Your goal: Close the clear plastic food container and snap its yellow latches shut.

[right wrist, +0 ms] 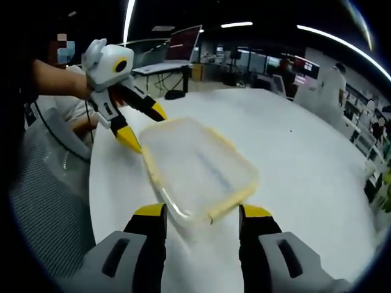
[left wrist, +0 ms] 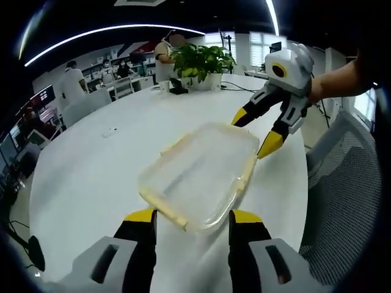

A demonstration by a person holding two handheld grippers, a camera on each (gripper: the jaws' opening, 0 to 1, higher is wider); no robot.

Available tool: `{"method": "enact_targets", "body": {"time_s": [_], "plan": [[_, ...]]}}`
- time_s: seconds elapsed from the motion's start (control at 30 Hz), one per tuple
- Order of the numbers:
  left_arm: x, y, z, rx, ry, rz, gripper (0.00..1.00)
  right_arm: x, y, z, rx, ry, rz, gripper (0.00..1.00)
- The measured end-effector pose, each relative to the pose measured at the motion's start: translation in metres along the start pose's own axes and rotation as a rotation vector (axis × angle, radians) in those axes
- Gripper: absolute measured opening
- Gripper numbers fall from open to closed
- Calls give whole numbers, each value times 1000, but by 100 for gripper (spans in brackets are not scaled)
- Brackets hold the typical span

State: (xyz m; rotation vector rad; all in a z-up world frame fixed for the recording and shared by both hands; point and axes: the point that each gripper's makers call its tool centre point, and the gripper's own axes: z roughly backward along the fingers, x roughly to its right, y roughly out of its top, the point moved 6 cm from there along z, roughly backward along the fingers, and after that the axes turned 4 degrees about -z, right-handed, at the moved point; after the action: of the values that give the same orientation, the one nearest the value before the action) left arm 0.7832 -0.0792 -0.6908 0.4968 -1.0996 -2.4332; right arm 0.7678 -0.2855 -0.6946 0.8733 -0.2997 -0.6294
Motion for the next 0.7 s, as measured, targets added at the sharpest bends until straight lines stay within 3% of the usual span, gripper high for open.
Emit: {"method": "enact_targets", "body": {"time_s": [0.7], "plan": [[-36,11,-19,-22,4,-3,41,32,20,-21,-20,9,0,44]]}}
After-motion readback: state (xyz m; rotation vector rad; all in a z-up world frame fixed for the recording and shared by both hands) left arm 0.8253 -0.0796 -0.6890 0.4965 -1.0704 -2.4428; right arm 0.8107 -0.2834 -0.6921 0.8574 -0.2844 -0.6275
